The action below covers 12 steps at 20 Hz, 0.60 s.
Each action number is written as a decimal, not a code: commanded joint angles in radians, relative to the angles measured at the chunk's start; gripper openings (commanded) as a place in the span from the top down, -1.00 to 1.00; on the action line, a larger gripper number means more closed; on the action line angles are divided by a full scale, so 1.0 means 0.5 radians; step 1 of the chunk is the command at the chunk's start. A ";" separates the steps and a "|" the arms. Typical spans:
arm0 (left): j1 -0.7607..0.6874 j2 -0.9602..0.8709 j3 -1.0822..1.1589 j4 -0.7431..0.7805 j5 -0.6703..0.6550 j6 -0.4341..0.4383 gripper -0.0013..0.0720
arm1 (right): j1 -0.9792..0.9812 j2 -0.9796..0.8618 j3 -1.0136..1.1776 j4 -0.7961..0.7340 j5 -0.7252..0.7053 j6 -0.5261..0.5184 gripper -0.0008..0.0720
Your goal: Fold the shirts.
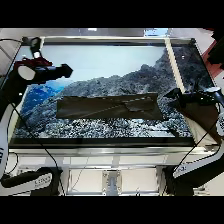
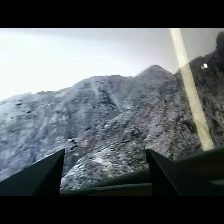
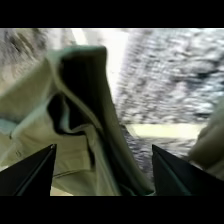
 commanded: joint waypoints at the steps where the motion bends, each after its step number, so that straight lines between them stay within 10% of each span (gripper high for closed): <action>1: -0.231 0.001 0.004 0.021 0.060 0.285 -0.63 | 0.026 -0.132 0.002 0.026 0.045 -0.079 -0.92; 12: -0.396 -0.085 0.004 -0.002 0.077 0.307 -0.63 | 0.450 -0.233 0.018 -0.005 -0.043 -0.123 -0.87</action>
